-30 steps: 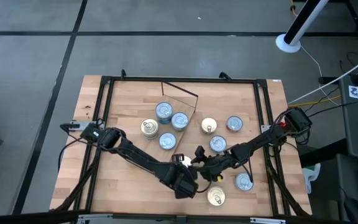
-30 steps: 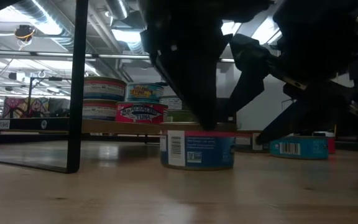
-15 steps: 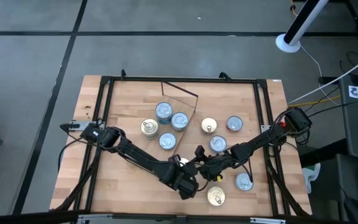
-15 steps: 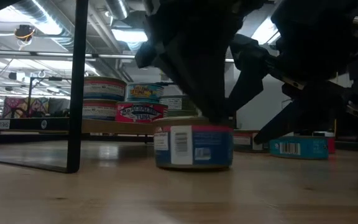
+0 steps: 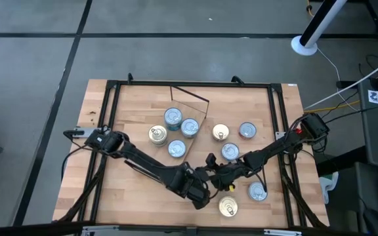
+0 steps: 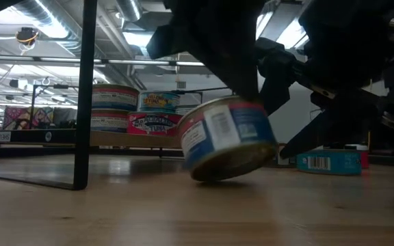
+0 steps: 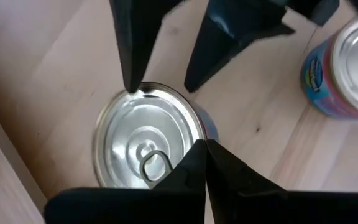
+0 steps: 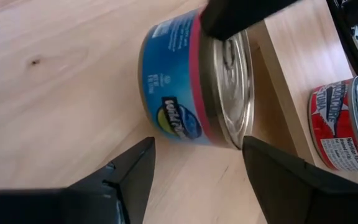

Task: Stack canned seafood by type on shelf
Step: Stack the blue tuna can on top of the blue tuna can on the shelf

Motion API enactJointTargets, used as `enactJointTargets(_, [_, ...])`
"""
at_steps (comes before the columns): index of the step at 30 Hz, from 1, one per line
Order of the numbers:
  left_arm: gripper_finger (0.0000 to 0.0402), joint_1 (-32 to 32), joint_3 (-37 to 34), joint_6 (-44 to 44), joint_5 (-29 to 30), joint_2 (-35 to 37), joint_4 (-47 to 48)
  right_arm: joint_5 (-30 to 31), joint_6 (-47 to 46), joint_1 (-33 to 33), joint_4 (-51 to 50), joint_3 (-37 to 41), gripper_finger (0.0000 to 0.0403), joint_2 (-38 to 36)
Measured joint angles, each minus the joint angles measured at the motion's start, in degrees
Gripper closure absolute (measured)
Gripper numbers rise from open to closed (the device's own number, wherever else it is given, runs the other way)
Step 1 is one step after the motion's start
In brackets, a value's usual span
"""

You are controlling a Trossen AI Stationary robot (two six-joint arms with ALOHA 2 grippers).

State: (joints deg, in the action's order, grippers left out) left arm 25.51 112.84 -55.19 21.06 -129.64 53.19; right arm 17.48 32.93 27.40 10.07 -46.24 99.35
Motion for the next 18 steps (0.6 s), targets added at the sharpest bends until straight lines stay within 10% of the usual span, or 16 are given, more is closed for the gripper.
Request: enactJointTargets(18, [0.0401, -1.79, 0.04, -3.37, -1.92, 1.02, -0.21, -0.14, -0.11, -0.02, 0.07, 0.00, 0.0161, 0.00])
